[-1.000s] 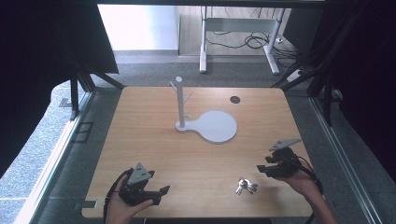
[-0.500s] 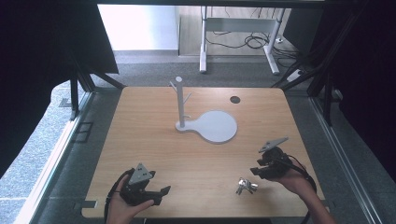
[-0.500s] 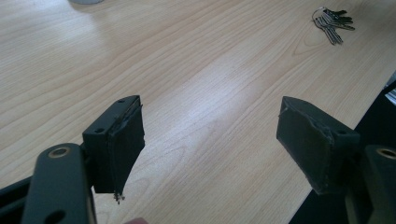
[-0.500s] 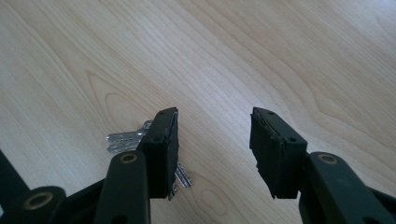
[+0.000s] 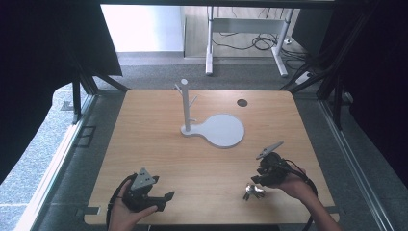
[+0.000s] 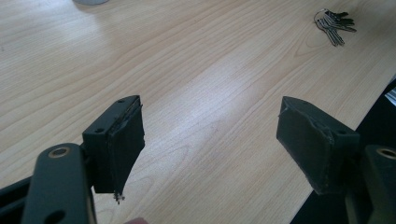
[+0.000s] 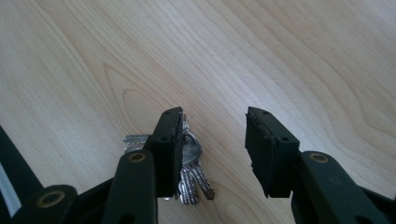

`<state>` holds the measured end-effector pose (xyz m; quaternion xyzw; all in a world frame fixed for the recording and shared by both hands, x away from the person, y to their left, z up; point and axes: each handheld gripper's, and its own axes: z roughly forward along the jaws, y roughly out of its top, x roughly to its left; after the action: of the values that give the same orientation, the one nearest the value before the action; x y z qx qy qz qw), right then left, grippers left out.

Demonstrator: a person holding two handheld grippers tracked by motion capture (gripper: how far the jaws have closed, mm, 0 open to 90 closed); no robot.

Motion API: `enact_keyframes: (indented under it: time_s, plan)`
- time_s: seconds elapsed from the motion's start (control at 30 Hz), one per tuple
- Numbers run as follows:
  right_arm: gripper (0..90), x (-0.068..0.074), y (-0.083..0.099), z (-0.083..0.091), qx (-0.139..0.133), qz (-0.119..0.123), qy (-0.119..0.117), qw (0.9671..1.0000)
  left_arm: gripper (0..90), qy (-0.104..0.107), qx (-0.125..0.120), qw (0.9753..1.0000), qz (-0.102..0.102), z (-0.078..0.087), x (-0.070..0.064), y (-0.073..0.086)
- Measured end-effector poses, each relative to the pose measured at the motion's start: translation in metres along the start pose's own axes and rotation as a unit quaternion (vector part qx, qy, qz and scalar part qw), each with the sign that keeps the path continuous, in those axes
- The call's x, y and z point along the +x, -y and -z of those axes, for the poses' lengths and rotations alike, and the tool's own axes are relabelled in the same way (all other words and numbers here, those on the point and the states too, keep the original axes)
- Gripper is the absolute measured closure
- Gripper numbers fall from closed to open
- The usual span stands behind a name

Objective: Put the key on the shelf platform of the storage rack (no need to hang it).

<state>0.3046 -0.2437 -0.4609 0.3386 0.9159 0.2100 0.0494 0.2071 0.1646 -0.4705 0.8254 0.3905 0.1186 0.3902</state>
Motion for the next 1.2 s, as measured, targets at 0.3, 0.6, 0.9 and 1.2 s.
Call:
enact_keyframes:
  time_s: [0.3, 0.6, 0.9, 1.2]
  plan:
    - [61.6, 0.004, -0.005, -0.013, 0.023, 0.003, -0.015, 0.9996, 23.6, 0.0, 0.001, 1.0, 0.0, 0.0, 0.001, 0.0]
    - [64.1, 0.005, -0.007, -0.024, 0.037, 0.008, -0.02, 0.9991, 23.6, -0.001, 0.001, 1.0, 0.002, 0.001, 0.002, 0.001]
    - [66.8, 0.006, -0.009, -0.031, 0.052, 0.006, -0.021, 0.9984, 23.5, 0.001, 0.0, 1.0, 0.003, 0.001, 0.002, 0.001]
    - [70.3, 0.005, -0.009, -0.038, 0.064, 0.0, -0.026, 0.9976, 23.5, 0.0, 0.0, 1.0, 0.003, 0.001, 0.002, 0.001]
